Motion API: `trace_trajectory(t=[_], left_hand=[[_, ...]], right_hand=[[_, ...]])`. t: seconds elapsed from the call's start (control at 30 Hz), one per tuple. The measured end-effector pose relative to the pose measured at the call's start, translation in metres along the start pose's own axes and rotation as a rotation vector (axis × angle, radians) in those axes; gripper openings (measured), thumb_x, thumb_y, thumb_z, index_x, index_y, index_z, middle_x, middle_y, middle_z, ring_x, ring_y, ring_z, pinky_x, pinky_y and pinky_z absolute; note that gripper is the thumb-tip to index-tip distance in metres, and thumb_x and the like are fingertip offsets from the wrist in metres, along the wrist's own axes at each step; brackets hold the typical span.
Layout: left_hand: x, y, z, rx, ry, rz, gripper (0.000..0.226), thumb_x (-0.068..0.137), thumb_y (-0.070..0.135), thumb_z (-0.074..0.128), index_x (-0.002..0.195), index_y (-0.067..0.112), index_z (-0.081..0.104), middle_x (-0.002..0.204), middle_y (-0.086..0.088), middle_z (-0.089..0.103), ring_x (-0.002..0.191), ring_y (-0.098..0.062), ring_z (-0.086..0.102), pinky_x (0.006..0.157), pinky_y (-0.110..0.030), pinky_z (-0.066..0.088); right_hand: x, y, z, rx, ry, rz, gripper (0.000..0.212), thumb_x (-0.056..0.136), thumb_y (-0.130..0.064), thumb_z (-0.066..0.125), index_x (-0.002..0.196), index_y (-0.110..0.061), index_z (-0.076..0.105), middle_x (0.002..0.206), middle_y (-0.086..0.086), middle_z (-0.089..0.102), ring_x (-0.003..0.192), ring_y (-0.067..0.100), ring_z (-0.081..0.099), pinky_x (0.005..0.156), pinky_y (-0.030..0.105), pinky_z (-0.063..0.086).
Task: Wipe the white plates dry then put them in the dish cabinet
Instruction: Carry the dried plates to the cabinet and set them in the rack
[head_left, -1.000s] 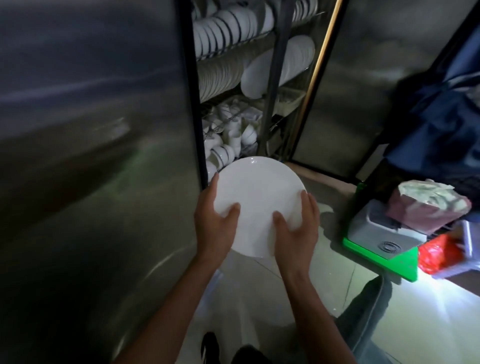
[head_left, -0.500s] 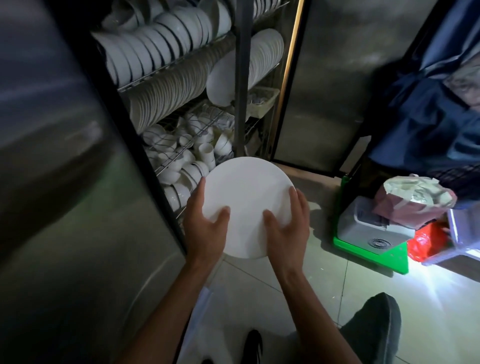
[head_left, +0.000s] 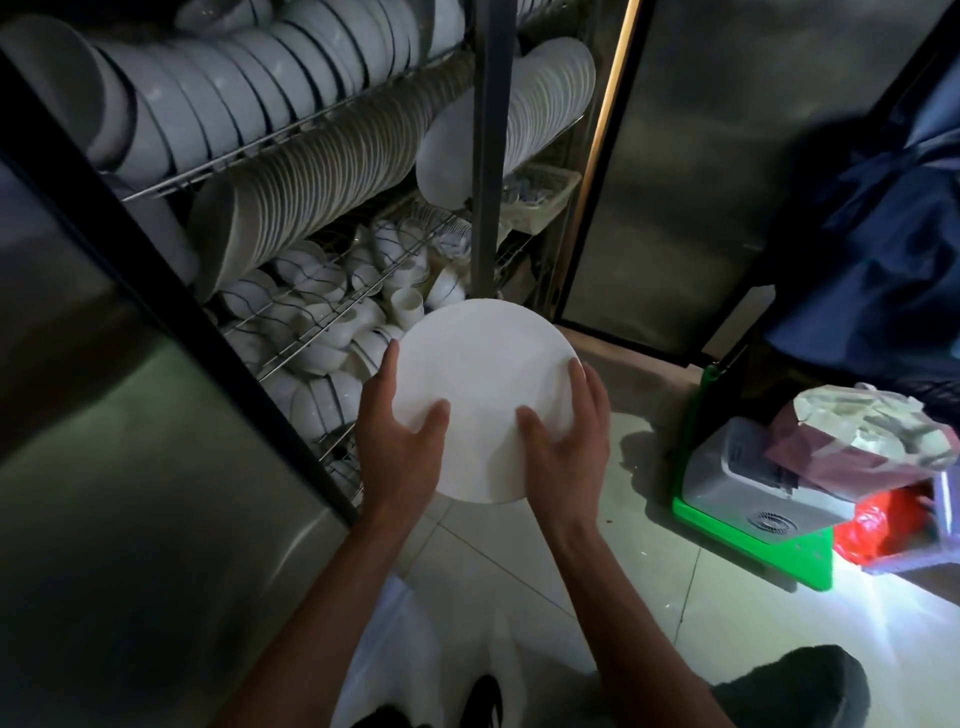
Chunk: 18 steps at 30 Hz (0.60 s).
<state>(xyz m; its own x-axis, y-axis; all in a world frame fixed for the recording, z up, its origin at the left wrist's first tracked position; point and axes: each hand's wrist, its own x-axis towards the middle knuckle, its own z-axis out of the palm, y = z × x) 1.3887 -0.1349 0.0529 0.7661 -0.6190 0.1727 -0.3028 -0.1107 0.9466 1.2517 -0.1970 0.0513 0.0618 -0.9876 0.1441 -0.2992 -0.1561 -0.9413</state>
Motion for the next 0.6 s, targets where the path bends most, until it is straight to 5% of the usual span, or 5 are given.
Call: trace_trajectory(t=[0.17, 0.3, 0.6], left_hand=[[0.026, -0.003, 0.000, 0.007, 0.029, -0.007, 0.079, 0.085, 0.020, 0.071, 0.148, 0.048, 0.032, 0.139, 0.018, 0.044, 0.124, -0.009, 0.046, 0.090, -0.027, 0.046], [0.058, -0.010, 0.006, -0.017, 0.053, -0.035, 0.078, 0.083, 0.019, 0.071, 0.146, 0.048, 0.035, 0.145, 0.010, 0.047, 0.127, -0.013, 0.047, 0.095, -0.037, 0.048], [0.155, -0.028, 0.021, -0.121, 0.086, -0.058, 0.077, 0.082, 0.012, 0.071, 0.143, 0.047, 0.040, 0.140, 0.016, 0.050, 0.122, -0.005, 0.050, 0.087, -0.017, 0.044]], right_hand=[[0.022, -0.004, 0.020, 0.020, -0.032, -0.026, 0.071, 0.089, -0.023, 0.071, 0.147, -0.042, 0.035, 0.152, -0.026, 0.028, 0.133, 0.000, 0.035, 0.109, 0.034, 0.038], [0.048, -0.007, 0.043, 0.016, -0.059, -0.040, 0.071, 0.090, -0.022, 0.071, 0.149, -0.038, 0.035, 0.150, -0.028, 0.027, 0.130, -0.005, 0.032, 0.110, 0.035, 0.038], [0.122, -0.030, 0.101, 0.047, -0.120, -0.053, 0.075, 0.087, -0.007, 0.067, 0.152, -0.026, 0.037, 0.158, -0.011, 0.030, 0.141, 0.008, 0.032, 0.118, 0.047, 0.035]])
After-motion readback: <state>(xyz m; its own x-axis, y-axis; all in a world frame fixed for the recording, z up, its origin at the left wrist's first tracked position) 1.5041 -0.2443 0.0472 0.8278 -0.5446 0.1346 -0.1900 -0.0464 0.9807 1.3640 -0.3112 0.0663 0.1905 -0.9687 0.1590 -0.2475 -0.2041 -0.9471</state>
